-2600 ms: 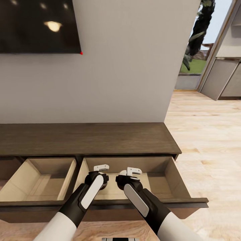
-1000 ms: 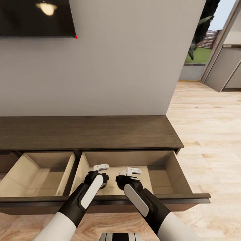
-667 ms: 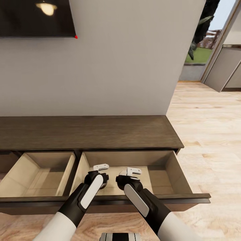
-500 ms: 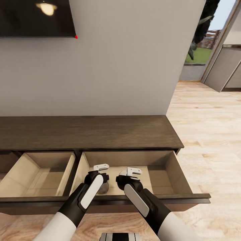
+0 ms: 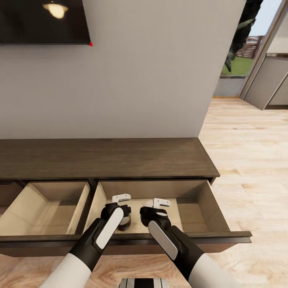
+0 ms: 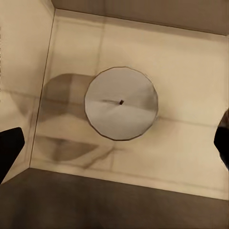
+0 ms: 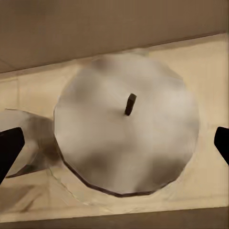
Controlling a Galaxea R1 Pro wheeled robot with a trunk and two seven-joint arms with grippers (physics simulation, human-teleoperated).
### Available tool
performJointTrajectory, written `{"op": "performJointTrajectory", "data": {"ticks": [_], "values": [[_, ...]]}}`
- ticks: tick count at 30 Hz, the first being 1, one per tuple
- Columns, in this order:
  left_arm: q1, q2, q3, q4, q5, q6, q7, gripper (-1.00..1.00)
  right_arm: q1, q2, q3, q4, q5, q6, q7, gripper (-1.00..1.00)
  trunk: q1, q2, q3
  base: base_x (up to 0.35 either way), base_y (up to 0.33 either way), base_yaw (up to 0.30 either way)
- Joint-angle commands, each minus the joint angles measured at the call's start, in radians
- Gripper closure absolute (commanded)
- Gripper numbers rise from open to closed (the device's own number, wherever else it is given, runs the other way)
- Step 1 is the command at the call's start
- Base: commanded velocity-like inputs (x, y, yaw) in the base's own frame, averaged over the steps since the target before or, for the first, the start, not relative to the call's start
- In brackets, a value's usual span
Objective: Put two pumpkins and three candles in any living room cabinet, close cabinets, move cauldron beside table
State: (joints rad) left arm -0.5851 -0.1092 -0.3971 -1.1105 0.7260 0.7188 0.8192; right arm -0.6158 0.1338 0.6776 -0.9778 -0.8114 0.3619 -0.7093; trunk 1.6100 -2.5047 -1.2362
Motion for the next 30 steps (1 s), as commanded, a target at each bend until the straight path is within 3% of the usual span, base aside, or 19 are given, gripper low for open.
{"op": "performJointTrajectory", "data": {"ticks": [1,17,30], "values": [[-0.001,0.0,-0.002,-0.002,0.01,0.001,0.011,-1.0,-0.001,0.0,0.002,-0.001,-0.004,0.003,-0.007,-1.0,0.0,0.0,-0.001,0.0,0.0,0.0],[0.0,0.001,0.0,-0.016,0.009,-0.002,0.015,-1.0,-0.002,0.001,0.0,0.033,0.001,0.005,-0.006,-1.0,0.0,0.0,-0.001,0.0,0.0,0.0],[0.001,0.002,0.01,-0.056,0.022,0.003,0.015,-1.0,-0.001,0.001,-0.001,0.031,0.0,0.019,-0.007,-1.0,-0.006,0.003,0.049,0.0,0.0,0.0]]}}
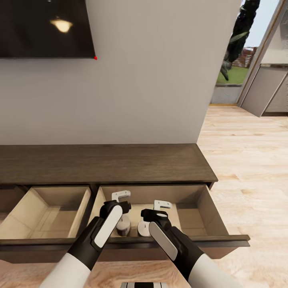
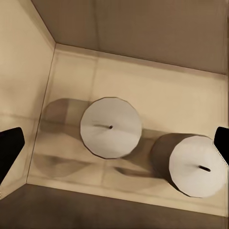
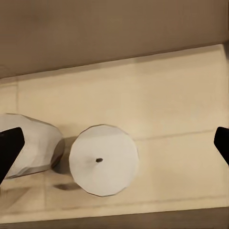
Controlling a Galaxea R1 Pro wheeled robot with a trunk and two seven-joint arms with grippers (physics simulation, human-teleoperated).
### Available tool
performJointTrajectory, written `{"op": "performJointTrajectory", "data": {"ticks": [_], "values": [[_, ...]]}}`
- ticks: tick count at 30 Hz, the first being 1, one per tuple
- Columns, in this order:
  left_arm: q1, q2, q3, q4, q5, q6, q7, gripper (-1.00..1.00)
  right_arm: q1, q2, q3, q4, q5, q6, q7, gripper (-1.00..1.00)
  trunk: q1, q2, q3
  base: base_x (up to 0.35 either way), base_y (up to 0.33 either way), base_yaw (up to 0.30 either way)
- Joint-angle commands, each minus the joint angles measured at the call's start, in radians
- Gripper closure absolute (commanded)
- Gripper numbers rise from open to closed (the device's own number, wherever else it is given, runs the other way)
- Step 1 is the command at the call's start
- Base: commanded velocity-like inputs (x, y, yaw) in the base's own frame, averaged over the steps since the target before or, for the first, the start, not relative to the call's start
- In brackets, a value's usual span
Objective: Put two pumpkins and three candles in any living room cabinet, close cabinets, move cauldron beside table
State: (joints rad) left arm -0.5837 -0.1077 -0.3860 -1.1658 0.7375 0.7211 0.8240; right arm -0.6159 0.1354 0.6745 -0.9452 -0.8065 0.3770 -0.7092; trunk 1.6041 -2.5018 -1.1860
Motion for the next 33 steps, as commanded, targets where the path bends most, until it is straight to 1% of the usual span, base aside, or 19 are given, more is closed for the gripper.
{"op": "performJointTrajectory", "data": {"ticks": [1,5,9,14,17,22,31,33], "values": [[-0.001,0.0,-0.001,-0.001,0.01,0.001,0.01,-1.0,-0.001,0.0,0.002,-0.001,-0.006,0.008,-0.007,-1.0,-0.001,0.0,0.003,0.0,0.0,0.0],[-0.001,0.0,0.001,-0.001,0.012,0.002,0.01,-1.0,-0.001,0.0,-0.002,-0.002,-0.012,0.051,-0.007,-1.0,-0.002,0.001,0.019,0.0,0.0,0.0],[-0.001,0.0,0.002,0.0,0.014,0.004,0.009,-1.0,-0.001,0.0,-0.003,-0.005,-0.014,0.067,-0.01,-1.0,-0.005,0.003,0.034,0.0,0.0,0.0],[-0.001,0.0,0.003,0.0,0.016,0.01,0.009,-1.0,-0.001,0.0,-0.004,-0.014,-0.015,0.095,-0.016,-1.0,-0.024,0.038,0.05,-0.006,0.0,0.0],[-0.001,0.0,0.003,0.0,0.02,0.019,0.009,-1.0,-0.001,0.0,-0.005,-0.017,-0.016,0.106,-0.018,-1.0,-0.035,0.059,0.059,-0.176,0.0,0.0],[-0.001,0.002,0.004,0.0,0.038,0.021,0.009,-1.0,-0.001,-0.001,-0.006,-0.018,-0.016,0.109,-0.018,-1.0,-0.054,0.094,0.075,-0.101,0.0,0.0],[-0.001,0.002,0.004,0.0,0.04,0.021,0.009,-1.0,-0.001,-0.002,-0.007,-0.019,-0.017,0.106,-0.016,-1.0,-0.089,0.157,0.103,-0.011,0.0,0.0],[-0.001,0.002,0.004,0.001,0.04,0.021,0.009,-1.0,-0.001,-0.002,-0.008,-0.02,-0.017,0.105,-0.015,-1.0,-0.097,0.171,0.109,-0.162,0.0,0.0]]}}
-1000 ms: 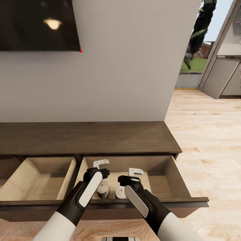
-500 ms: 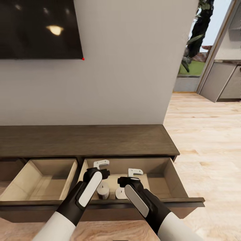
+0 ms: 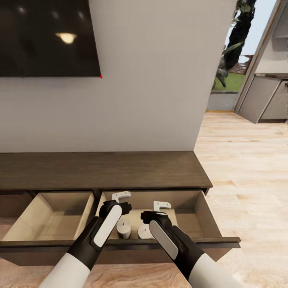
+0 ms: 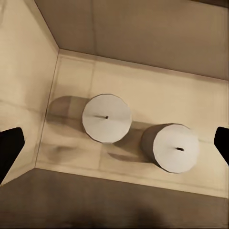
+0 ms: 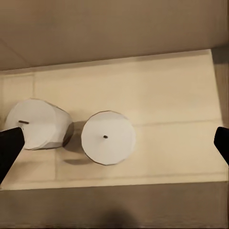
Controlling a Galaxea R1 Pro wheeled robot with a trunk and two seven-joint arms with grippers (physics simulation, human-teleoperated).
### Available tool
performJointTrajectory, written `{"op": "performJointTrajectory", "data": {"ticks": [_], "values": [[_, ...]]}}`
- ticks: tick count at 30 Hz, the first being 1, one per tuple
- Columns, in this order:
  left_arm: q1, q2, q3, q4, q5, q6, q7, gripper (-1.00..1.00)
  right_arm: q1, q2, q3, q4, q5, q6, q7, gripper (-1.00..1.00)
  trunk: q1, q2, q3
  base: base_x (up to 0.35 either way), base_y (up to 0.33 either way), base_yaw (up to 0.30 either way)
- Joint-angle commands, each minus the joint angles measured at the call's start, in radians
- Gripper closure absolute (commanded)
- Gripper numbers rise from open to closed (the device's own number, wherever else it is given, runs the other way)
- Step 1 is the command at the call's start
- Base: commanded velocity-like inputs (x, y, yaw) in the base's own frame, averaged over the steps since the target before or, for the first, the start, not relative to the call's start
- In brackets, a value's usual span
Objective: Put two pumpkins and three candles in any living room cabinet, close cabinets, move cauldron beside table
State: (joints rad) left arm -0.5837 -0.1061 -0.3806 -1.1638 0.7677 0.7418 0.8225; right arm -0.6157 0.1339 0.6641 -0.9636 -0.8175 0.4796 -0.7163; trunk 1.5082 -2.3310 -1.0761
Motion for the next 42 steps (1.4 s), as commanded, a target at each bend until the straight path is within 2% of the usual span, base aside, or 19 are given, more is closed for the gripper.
{"op": "performJointTrajectory", "data": {"ticks": [1,19,32,39,42], "values": [[-0.001,0.0,-0.001,-0.001,0.01,0.001,0.01,-1.0,-0.001,0.0,0.002,-0.001,-0.006,0.002,-0.007,-1.0,-0.004,0.007,0.002,-0.235,0.0,0.0],[-0.001,0.004,0.0,-0.002,0.01,0.001,0.01,-1.0,-0.002,0.0,0.0,0.0,-0.008,0.002,-0.004,-1.0,-0.073,0.133,0.059,-0.122,0.012,0.0],[-0.001,0.007,0.001,-0.022,0.01,0.005,0.014,-1.0,-0.001,0.0,-0.003,-0.001,-0.01,-0.007,0.0,-1.0,-0.123,0.224,0.099,-0.014,0.001,0.0],[0.002,0.009,0.005,-0.112,0.01,0.079,0.07,-1.0,-0.001,-0.002,-0.055,-0.004,-0.009,0.002,-0.001,-1.0,-0.15,0.273,0.121,0.0,0.0,0.0],[0.004,0.011,0.038,-0.131,0.009,0.131,0.076,-1.0,-0.001,-0.009,-0.067,-0.008,-0.009,0.009,-0.002,-1.0,-0.162,0.294,0.131,-0.024,0.0,0.0]]}}
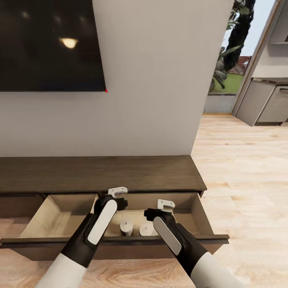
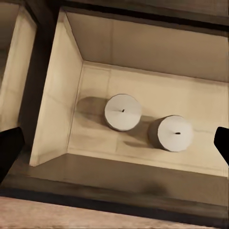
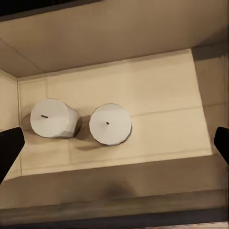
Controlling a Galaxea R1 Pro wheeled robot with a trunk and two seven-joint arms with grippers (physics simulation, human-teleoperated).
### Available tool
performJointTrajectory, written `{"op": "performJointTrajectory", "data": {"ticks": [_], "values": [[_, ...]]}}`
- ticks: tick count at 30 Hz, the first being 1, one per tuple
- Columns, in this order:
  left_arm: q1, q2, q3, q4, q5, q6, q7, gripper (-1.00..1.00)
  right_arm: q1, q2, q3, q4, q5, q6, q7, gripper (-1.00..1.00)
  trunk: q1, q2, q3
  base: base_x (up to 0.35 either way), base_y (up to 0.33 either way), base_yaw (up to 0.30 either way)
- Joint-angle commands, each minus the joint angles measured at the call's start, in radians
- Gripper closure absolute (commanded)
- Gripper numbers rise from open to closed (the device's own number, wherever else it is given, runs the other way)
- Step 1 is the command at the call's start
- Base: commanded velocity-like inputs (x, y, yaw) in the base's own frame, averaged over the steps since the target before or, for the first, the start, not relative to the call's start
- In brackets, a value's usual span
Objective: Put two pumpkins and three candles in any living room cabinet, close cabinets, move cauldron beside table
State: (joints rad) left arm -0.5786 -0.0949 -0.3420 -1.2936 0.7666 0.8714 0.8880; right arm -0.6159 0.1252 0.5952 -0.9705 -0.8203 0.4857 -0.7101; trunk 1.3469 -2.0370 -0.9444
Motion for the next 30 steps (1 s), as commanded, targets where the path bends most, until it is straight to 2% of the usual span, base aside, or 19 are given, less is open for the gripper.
{"op": "performJointTrajectory", "data": {"ticks": [1,3,8,12,19,30], "values": [[0.001,0.001,0.024,-0.016,0.01,0.03,0.011,-1.0,-0.001,-0.002,0.0,-0.003,-0.006,0.008,-0.008,-1.0,-0.004,0.007,0.002,-0.187,0.0,0.0],[0.005,0.002,0.063,-0.077,0.009,0.075,0.012,-1.0,-0.001,-0.004,-0.002,-0.02,-0.006,0.018,-0.008,-1.0,-0.012,0.021,0.009,-0.259,0.0,0.0],[0.037,0.002,0.099,-0.166,0.007,0.108,0.014,-1.0,-0.001,-0.005,-0.003,-0.12,-0.006,0.035,-0.01,-1.0,-0.031,0.056,0.024,-0.134,0.0,0.0],[0.046,0.001,0.102,-0.178,0.009,0.111,0.014,-1.0,-0.001,-0.006,-0.004,-0.166,-0.006,0.048,-0.012,-1.0,-0.046,0.084,0.037,-0.012,0.0,0.0],[0.049,-0.001,0.101,-0.18,0.013,0.112,0.014,-1.0,-0.001,-0.006,-0.003,-0.178,-0.007,0.05,-0.014,-1.0,-0.073,0.133,0.059,-0.018,0.0,0.0],[0.049,0.003,0.107,-0.181,0.01,0.112,0.014,-1.0,-0.001,-0.006,-0.005,-0.177,-0.007,0.047,-0.009,-1.0,-0.115,0.21,0.093,-0.288,0.0,0.0]]}}
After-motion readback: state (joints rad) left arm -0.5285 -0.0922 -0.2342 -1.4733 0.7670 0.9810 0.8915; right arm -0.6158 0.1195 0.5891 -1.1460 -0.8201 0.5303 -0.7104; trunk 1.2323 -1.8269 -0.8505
